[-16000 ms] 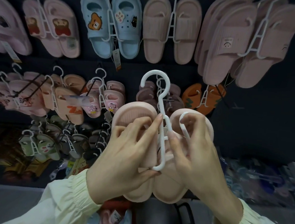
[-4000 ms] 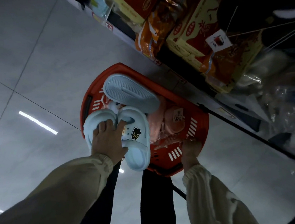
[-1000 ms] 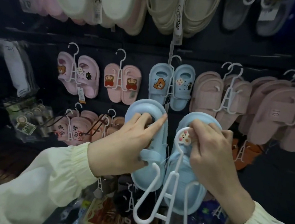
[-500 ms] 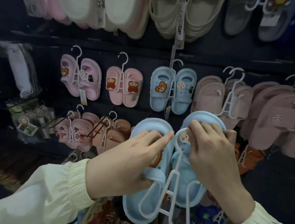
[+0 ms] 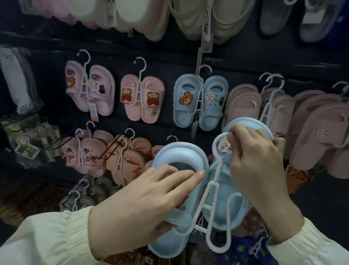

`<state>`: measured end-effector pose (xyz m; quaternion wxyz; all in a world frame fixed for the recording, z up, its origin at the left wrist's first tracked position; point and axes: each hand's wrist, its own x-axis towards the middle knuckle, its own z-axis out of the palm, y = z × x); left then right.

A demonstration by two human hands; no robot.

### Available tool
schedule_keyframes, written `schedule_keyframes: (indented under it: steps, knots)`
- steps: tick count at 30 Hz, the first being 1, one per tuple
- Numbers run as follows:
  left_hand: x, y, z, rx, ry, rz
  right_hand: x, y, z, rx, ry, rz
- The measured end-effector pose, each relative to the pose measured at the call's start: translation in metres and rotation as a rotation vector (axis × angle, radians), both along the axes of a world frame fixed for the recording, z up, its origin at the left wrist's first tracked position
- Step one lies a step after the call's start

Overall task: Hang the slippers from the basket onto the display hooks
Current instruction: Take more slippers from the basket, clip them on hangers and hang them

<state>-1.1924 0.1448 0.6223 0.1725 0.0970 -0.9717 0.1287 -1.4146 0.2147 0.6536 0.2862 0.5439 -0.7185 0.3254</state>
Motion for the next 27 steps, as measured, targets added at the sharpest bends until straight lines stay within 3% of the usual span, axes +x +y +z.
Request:
schedule_keyframes:
  steps: [13, 20, 27]
  knots:
    - [-0.009, 0.012, -0.031, -0.102, 0.154, 0.104, 0.003, 0.003, 0.001, -0.065, -0.055, 0.045]
    - [-0.007, 0.015, -0.034, -0.112, 0.1, 0.098, -0.002, 0.005, -0.005, -0.041, -0.069, 0.049]
    - [-0.003, 0.008, -0.032, -0.051, 0.127, 0.112, -0.009, 0.013, -0.009, -0.072, -0.253, 0.229]
